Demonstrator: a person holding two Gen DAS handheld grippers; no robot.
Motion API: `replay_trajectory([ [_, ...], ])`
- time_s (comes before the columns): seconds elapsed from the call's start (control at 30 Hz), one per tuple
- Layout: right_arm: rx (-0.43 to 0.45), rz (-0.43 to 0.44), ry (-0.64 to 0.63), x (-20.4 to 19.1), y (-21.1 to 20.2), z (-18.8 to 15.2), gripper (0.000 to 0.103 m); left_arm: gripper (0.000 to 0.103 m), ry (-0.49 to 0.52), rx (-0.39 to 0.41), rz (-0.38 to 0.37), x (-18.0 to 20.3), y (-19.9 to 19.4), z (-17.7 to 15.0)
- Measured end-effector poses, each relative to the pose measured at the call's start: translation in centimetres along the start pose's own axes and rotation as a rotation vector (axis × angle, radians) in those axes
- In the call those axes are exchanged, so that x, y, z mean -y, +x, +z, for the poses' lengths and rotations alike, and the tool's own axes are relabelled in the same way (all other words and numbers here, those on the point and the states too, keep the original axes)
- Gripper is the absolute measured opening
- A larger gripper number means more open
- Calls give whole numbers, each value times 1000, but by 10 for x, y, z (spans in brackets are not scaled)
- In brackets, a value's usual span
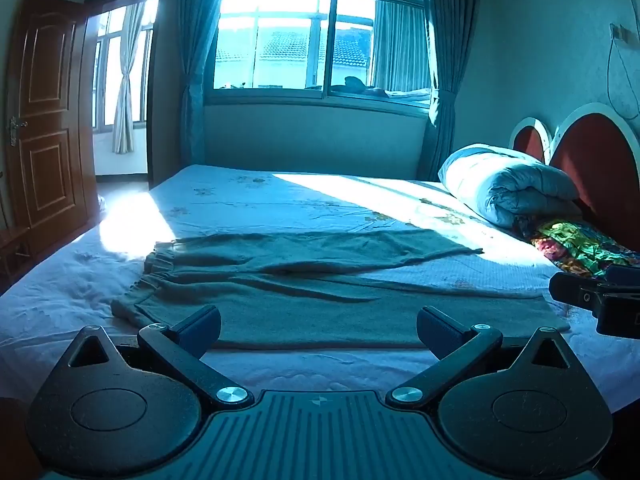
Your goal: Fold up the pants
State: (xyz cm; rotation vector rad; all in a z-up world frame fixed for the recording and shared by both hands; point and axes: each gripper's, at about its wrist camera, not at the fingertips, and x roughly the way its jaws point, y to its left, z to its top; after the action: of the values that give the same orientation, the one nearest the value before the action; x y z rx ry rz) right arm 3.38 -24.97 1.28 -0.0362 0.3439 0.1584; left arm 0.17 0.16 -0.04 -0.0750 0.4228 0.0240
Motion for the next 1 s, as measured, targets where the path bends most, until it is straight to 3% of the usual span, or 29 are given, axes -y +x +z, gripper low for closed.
replay_trajectory([
  [1.0, -17, -1, -9, 0, 5, -1, 96, 103, 25, 7, 2, 6, -3, -2],
])
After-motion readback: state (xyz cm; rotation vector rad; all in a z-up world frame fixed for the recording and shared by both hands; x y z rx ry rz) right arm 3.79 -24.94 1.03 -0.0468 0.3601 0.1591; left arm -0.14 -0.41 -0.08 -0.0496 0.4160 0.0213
